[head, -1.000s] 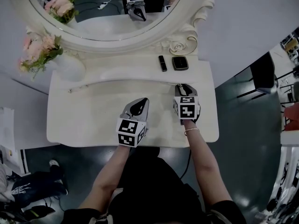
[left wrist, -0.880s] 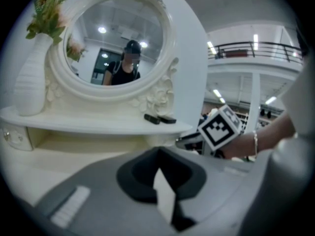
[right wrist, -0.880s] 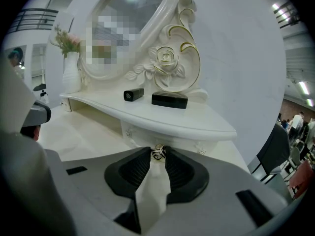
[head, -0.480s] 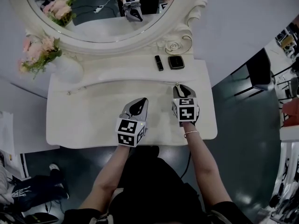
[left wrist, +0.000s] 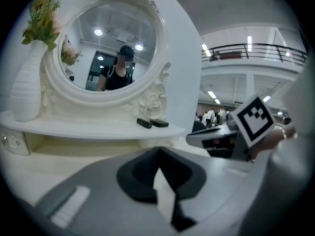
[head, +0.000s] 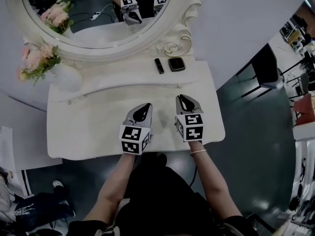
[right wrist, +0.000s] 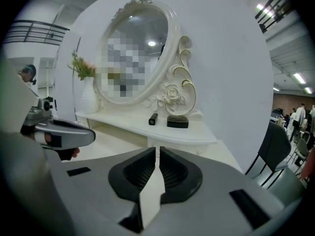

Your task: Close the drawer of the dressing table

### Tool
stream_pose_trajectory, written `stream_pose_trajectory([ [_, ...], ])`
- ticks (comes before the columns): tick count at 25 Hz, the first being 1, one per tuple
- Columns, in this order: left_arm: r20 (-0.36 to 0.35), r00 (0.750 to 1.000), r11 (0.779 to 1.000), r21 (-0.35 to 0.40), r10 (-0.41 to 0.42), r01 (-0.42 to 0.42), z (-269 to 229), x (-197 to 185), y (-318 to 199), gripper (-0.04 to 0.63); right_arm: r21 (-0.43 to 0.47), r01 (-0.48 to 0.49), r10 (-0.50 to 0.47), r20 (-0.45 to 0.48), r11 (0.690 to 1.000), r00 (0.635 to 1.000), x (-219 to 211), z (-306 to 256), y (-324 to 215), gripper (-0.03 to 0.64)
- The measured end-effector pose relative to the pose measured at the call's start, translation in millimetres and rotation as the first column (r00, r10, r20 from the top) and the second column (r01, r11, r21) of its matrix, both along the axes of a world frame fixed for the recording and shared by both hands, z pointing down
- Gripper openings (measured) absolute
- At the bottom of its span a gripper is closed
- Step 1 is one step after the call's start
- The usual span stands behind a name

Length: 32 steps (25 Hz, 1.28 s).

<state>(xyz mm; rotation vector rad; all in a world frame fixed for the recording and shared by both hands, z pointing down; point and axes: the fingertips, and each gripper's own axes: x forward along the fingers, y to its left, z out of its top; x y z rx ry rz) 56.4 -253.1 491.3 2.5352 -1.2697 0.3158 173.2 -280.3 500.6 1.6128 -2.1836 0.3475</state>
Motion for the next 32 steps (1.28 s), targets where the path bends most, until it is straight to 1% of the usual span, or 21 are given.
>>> stream_pose_trajectory([
  [5, -0.001, 1.0, 1.0, 0.013, 0.009, -0.009, -4, 1, 5, 0.005, 0.026, -0.014, 0.013, 0.041, 1.0, 0.999, -2, -15, 23, 0.021],
  [10, 0.007, 1.0, 1.0, 0.023, 0.014, -0.015, -6, 0, 9, 0.005, 0.037, -0.037, 0.033, 0.108, 0.999, 0.994, 0, -27, 45, 0.018],
  [16, 0.018, 1.0, 0.999, 0.033, 0.014, -0.014, -9, -5, 13, 0.005, 0.06, -0.027, 0.018, 0.142, 0.998, 0.99, -2, -41, 66, 0.012],
  [22, 0.025, 1.0, 0.999, 0.045, 0.012, -0.014, -14, -9, 16, 0.005, 0.068, -0.049, 0.037, 0.171, 0.996, 0.985, -2, -44, 82, 0.006],
  [27, 0.025, 1.0, 0.999, 0.042, 0.014, -0.015, -13, -11, 23, 0.005, 0.083, -0.061, 0.045, 0.183, 0.995, 0.982, -3, -45, 91, 0.005],
  [32, 0.025, 1.0, 0.999, 0.043, 0.016, -0.018, -14, -13, 25, 0.005, 0.098, -0.054, 0.039, 0.149, 0.994, 0.988, -8, -40, 96, 0.004],
])
